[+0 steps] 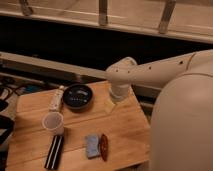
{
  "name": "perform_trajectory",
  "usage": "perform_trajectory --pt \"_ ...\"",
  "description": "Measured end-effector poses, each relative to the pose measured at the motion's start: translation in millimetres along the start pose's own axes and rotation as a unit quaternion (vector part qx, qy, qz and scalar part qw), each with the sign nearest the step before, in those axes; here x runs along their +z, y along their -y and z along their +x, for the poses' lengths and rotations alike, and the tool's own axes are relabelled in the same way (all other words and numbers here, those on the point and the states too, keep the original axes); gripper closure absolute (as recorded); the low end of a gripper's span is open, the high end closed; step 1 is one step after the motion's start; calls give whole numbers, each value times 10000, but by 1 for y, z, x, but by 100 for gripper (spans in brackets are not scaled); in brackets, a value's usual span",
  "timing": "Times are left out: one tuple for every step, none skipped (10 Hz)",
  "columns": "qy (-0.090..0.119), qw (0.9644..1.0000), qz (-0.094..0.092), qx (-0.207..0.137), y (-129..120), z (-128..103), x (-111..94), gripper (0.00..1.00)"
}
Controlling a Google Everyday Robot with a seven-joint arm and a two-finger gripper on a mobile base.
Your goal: Move the arm in a circular motion
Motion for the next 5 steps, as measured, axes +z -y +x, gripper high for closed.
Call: perform_trajectory --pt "-36 10000 21 0 0 5 0 17" --pt "-49 10000 34 16 0 9 0 17" --pt "-29 10000 53 70 7 16 1 17" --pt "-32 9999 82 112 17 25 1 17" --pt "-37 9999 120 111 21 27 1 17"
